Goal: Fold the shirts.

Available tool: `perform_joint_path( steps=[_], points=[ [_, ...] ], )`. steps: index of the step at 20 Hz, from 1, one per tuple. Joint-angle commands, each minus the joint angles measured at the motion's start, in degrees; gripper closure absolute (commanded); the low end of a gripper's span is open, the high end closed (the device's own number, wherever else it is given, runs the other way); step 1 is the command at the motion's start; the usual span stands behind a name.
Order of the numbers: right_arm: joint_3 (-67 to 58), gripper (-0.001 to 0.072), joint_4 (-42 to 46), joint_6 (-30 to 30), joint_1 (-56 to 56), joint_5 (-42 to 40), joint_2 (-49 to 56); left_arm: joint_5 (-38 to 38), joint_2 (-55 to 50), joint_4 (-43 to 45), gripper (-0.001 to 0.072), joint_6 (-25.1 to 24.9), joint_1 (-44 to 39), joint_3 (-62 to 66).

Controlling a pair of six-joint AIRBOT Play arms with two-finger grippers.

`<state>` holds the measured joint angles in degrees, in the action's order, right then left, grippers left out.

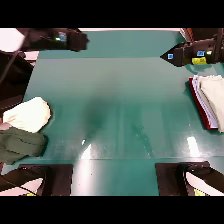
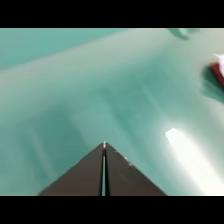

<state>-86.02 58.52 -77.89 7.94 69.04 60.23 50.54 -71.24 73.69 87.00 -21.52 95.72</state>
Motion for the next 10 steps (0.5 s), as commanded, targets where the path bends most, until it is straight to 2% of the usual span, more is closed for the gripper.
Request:
perform_joint_path(
  steps=[1,3,6,7,8,9,10],
  points=[
    [-0.1,0.0692,0.0,0.0,0.1,0.1,0.0,9.0,4.4,14.4,0.0682,2.6,6.8,0.3],
    [-0.1,0.0692,0.0,0.0,0.1,0.0,0.0,16.9,7.0,20.9,0.0682,3.0,14.1,-0.8],
    [0.0,0.0692,0.0,0.0,0.1,-0.7,0.0,24.3,7.3,21.7,0.0680,3.0,24.1,-7.5],
    [0.0,0.0692,0.0,0.0,0.1,-0.7,0.0,23.8,7.3,21.7,0.0566,3.0,26.6,-12.1],
    [0.0,0.0692,0.0,0.0,0.1,-0.7,0.0,22.3,7.3,21.7,0.0177,3.1,28.3,-16.9],
    [-0.1,0.0692,0.0,0.0,0.1,-0.6,0.0,19.9,7.3,21.7,0.0009,3.7,29.7,-22.7],
    [0.0,0.0692,0.0,0.0,0.1,-0.5,0.0,17.3,7.3,21.7,0.0061,3.6,30.6,-27.9]
  ],
)
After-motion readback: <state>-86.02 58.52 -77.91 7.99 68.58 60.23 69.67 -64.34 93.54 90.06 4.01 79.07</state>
